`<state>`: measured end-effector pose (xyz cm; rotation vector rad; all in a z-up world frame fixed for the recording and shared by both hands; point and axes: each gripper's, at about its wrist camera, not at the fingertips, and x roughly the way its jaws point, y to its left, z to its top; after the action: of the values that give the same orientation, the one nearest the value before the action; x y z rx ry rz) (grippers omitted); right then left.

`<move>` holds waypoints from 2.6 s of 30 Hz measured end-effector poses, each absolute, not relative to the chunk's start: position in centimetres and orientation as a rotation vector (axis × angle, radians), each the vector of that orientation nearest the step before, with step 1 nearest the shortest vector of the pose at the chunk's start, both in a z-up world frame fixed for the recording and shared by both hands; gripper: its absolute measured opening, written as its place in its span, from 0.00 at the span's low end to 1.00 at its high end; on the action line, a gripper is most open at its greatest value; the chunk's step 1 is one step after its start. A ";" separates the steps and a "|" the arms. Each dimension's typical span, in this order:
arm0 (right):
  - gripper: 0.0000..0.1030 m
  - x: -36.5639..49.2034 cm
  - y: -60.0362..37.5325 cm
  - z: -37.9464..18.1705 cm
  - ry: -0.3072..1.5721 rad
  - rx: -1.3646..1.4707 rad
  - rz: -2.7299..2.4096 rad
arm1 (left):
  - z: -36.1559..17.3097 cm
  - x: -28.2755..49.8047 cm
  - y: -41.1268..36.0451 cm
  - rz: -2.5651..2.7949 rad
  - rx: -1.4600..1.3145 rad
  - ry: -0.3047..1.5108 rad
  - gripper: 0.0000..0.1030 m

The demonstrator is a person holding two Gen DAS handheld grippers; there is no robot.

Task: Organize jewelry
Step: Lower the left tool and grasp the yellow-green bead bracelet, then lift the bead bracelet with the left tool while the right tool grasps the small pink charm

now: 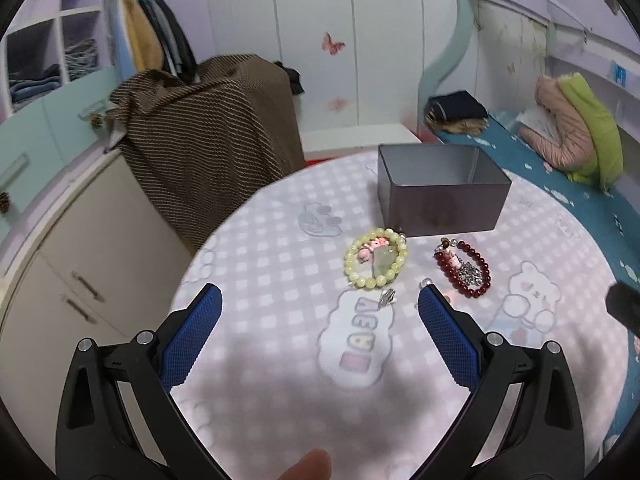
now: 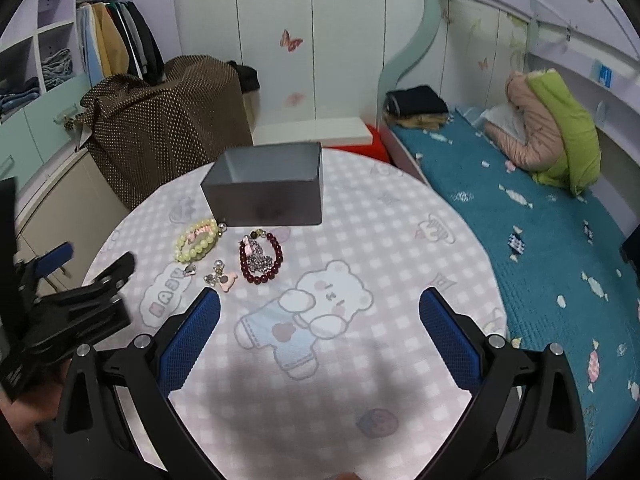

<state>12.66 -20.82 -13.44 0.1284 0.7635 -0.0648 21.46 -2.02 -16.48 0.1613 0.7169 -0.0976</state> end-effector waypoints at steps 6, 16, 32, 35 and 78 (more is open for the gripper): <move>0.93 15.0 -21.4 -14.5 0.814 0.146 -0.067 | -19.4 26.6 -3.0 -0.132 0.149 0.814 0.95; 0.93 18.3 -22.1 -15.9 0.871 0.154 -0.057 | -23.2 30.9 -0.9 -0.035 0.076 0.915 0.95; 0.93 20.5 -21.0 -17.6 0.925 0.143 0.011 | -23.4 31.8 -0.8 -0.171 0.045 0.939 0.09; 0.93 20.5 -20.8 -17.8 0.926 0.134 0.025 | -23.3 31.4 -0.4 -0.221 -0.013 0.947 0.09; 0.06 22.5 -13.1 -21.8 0.873 -0.097 0.370 | -18.9 23.4 2.0 -0.291 -0.110 0.815 0.09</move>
<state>22.46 -13.12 -21.77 -0.0967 0.8727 0.3702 23.40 2.02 -18.89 -0.1104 0.8154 -0.2907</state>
